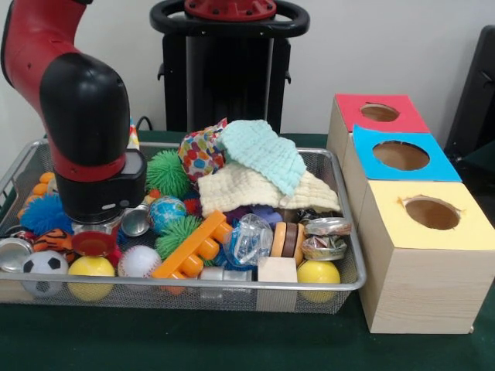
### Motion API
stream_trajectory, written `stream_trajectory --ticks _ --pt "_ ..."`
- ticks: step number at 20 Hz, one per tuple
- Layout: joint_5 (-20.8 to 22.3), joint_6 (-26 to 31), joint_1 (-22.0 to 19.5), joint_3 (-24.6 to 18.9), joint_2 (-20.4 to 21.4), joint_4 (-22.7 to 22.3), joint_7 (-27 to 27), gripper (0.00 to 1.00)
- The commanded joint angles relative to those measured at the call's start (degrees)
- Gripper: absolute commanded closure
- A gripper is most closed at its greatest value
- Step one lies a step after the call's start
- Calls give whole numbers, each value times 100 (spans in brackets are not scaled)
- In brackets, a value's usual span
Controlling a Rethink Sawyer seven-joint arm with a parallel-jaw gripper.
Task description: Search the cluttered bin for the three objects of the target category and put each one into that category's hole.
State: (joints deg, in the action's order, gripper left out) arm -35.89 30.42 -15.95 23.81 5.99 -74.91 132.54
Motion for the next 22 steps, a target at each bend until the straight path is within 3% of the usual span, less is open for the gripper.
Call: stream_trajectory --ticks 1,4,9,13,17,18,19,22 --pt "-196 -748 -203 -589 -1052 377 1161 100" --pt "-112 -197 -208 -400 -1075 483 1197 100" --pt "-72 -576 -23 -27 -1193 442 1390 100" --pt "193 -319 9 122 -1036 335 1042 100" --pt "192 -512 -53 146 -1062 385 941 100" --pt "191 -906 -28 82 -832 106 934 100" --pt "189 -888 -5 66 -631 -71 929 100" --pt "166 -196 57 174 126 -518 892 100"
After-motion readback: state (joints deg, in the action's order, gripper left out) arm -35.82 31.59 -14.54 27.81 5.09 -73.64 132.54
